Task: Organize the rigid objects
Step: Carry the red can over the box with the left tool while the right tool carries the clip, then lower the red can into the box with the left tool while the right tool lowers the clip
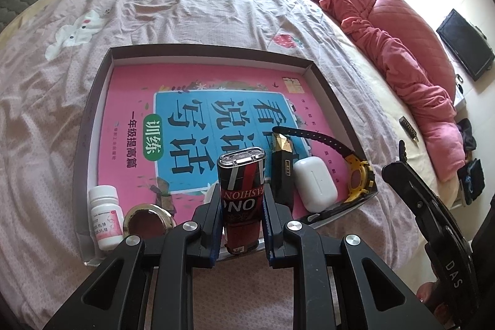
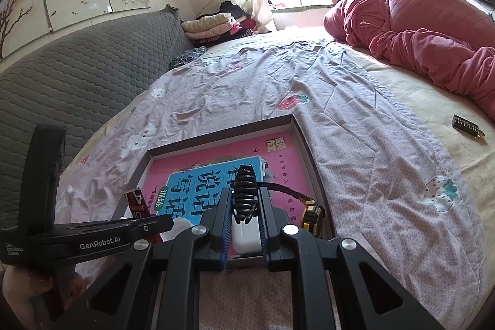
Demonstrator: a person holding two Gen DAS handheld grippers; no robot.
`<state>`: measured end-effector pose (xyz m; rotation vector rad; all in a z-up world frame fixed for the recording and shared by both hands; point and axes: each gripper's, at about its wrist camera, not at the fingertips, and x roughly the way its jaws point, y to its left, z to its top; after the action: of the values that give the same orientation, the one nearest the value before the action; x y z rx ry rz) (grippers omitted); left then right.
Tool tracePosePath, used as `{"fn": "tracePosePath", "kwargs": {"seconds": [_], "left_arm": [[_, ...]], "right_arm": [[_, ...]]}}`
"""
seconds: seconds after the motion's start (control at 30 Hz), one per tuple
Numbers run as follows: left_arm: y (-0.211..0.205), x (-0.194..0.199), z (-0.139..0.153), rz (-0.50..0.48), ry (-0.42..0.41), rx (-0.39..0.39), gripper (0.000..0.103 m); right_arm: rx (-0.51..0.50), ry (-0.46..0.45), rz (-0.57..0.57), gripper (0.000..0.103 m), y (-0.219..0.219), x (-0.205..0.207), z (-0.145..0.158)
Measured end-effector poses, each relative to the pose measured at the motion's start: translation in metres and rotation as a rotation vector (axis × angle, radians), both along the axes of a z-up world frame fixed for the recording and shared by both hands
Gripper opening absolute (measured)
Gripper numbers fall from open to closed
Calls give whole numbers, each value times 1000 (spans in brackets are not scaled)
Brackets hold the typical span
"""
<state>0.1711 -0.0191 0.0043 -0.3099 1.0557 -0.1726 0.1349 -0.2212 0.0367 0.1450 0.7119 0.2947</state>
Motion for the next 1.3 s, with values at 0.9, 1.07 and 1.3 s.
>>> {"fn": "tracePosePath", "kwargs": {"seconds": [0.9,1.07,1.3], "left_arm": [[-3,21,-27,-33,99,-11,21],[-7,23,-28,-41,102,-13,22],[-4,22,-29,-38,93,-20,22]], "right_arm": [[-64,78,73,16,28,15,-31],[-69,91,53,16,22,21,-34],[-59,101,88,16,28,25,-35]]}}
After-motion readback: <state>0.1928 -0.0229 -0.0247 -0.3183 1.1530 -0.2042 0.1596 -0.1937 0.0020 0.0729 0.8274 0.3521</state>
